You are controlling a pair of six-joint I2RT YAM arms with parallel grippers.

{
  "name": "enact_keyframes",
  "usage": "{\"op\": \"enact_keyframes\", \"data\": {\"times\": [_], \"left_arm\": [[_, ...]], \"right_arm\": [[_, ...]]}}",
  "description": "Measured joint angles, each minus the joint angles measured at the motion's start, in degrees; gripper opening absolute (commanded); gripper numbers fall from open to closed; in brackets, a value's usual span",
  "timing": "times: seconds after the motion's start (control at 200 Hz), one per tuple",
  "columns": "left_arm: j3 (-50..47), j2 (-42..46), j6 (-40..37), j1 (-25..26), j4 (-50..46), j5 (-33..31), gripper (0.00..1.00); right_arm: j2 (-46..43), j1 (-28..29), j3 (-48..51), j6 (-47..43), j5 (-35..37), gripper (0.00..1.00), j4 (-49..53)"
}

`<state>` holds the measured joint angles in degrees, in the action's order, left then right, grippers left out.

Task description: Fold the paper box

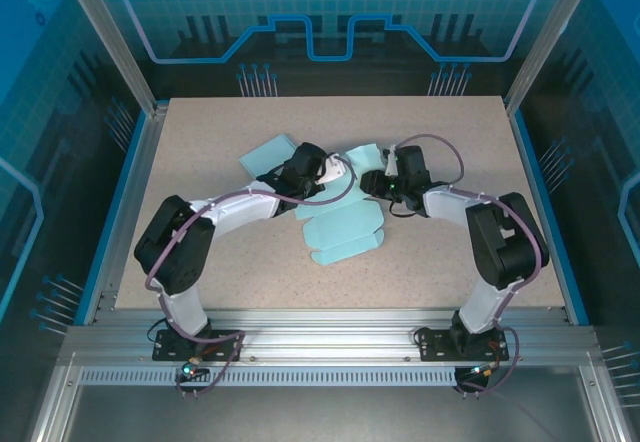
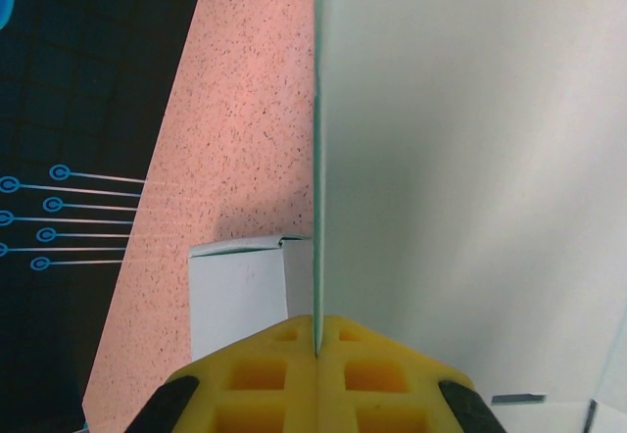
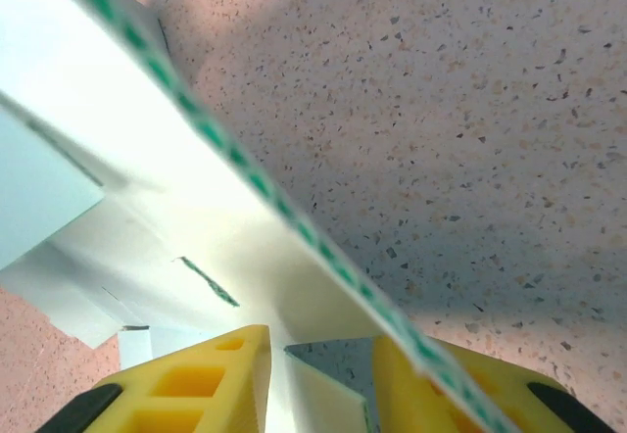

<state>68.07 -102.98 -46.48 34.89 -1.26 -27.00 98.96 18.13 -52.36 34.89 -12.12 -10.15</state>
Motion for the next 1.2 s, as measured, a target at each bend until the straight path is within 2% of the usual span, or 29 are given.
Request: {"op": "enact_keyframes", "data": {"times": [0.49, 0.78, 0.99, 1.126, 1.196], "left_arm": [[0.59, -1.25, 1.4, 0.85, -0.2, -1.86, 0.0], [0.59, -1.46, 1.42, 1.07, -0.15, -2.32, 0.0], [0.7, -1.77, 1.6, 1.46, -0.2, -2.75, 0.0], [0.7, -1.86, 1.6, 1.62, -0.2, -3.04, 0.0], [0.7, -2.01, 1.57, 1.6, -0.22, -3.32, 0.0]], "right_arm": [[-4.94, 1.86, 4.46, 2.38, 5.11, 0.34, -1.14], [-5.51, 2.49, 4.7, 3.5, 5.07, 0.33, -3.63], [-3.21, 4.81, 4.7, 4.68, 4.17, 0.28, -6.67], [-1.62, 6.19, 4.68, 5.44, 4.24, 0.2, -7.93], [-0.61, 6.49, 4.66, 5.64, 4.24, 0.2, -8.57]]}}
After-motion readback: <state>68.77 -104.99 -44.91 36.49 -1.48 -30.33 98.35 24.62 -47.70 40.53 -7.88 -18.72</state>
